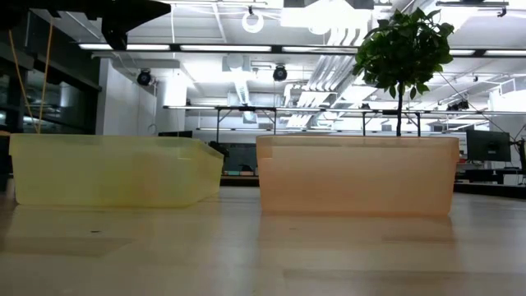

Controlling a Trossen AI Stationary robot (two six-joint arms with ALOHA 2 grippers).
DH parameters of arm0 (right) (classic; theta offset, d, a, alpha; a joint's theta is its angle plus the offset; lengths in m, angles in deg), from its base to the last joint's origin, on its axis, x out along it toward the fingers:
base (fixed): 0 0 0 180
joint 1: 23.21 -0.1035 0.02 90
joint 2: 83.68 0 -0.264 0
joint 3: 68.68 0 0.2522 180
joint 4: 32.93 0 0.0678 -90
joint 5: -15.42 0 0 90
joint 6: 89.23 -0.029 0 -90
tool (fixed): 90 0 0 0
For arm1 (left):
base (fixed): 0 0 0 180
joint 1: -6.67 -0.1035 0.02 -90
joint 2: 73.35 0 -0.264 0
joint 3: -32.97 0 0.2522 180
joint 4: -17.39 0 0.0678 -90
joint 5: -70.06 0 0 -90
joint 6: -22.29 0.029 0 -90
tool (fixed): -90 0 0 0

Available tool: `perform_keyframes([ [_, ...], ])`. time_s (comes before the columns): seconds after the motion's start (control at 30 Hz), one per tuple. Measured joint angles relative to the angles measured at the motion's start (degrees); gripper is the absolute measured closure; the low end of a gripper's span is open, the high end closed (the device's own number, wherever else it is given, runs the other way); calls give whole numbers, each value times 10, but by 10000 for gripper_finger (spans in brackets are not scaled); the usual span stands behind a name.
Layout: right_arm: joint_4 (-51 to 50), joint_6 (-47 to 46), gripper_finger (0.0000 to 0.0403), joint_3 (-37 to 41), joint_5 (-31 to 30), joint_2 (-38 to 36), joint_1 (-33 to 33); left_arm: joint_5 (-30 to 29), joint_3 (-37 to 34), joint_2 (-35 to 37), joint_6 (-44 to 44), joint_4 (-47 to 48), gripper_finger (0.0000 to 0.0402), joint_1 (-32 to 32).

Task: Pick and place medicine bottles into bin by pill shape (circle, oval)
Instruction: Put the yellow tablet bottle into the yellow bin

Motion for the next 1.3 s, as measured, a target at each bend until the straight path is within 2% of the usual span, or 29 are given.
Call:
perform_keyframes([
  [0.17,-20,40,316,-25,-6,0,6,0,0,0,0,0,213,0],
  [0.3,-41,111,316,-67,-61,0,18,0,0,0,0,0,213,0],
  [0.5,-33,315,317,-130,-178,0,74,0,0,0,0,0,213,0],
  [0.63,25,499,317,-158,-212,0,146,0,0,0,-1,0,213,0],
  [0.73,116,640,317,-166,-207,0,209,0,0,0,-4,4,213,0],
  [0.8,181,730,317,-166,-183,0,251,0,0,0,-4,8,213,0],
  [0.9,245,820,317,-166,-155,0,306,0,0,5,0,21,213,0],
  [1.1,287,901,317,-166,-130,11,388,-31,0,56,-10,74,213,0],
  [1.2,312,928,317,-170,-102,37,412,-57,0,94,-12,108,213,0],
  [1.3,285,943,321,-205,-101,80,430,-66,0,119,-32,145,213,0],
])
